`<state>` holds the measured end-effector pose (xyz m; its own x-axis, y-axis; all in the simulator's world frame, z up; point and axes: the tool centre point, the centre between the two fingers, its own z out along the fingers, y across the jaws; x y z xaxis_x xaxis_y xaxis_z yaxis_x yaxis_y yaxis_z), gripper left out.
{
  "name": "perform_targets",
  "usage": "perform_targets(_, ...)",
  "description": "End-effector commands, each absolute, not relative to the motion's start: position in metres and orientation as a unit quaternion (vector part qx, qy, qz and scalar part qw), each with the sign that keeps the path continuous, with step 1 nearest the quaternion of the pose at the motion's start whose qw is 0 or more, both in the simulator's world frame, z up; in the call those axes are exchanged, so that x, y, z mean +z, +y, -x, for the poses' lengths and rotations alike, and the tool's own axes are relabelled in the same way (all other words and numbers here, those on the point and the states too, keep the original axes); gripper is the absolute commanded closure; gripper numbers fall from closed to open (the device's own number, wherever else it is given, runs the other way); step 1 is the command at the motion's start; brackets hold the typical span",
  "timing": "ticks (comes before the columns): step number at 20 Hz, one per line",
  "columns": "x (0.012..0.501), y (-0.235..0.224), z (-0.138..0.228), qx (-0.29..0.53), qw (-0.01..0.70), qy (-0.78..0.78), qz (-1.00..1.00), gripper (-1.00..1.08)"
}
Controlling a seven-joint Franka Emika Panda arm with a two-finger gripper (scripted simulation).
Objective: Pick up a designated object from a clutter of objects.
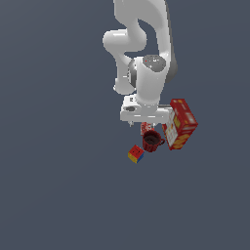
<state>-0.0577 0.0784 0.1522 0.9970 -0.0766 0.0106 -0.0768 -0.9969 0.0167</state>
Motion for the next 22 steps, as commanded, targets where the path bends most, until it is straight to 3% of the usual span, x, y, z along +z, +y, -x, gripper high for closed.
perform_targets(1, 0.131, 0.091, 0.073, 0.005, 0.008, -0.041, -0.999, -0.92)
perform_targets(12, 0.076, 0.125, 0.127, 0.001, 0.002, -0.046, -0.999, -0.92)
perform_targets(22, 0.066, 0.131, 0.140, 0.000, 0.000, -0.047, -0.999, -0.92)
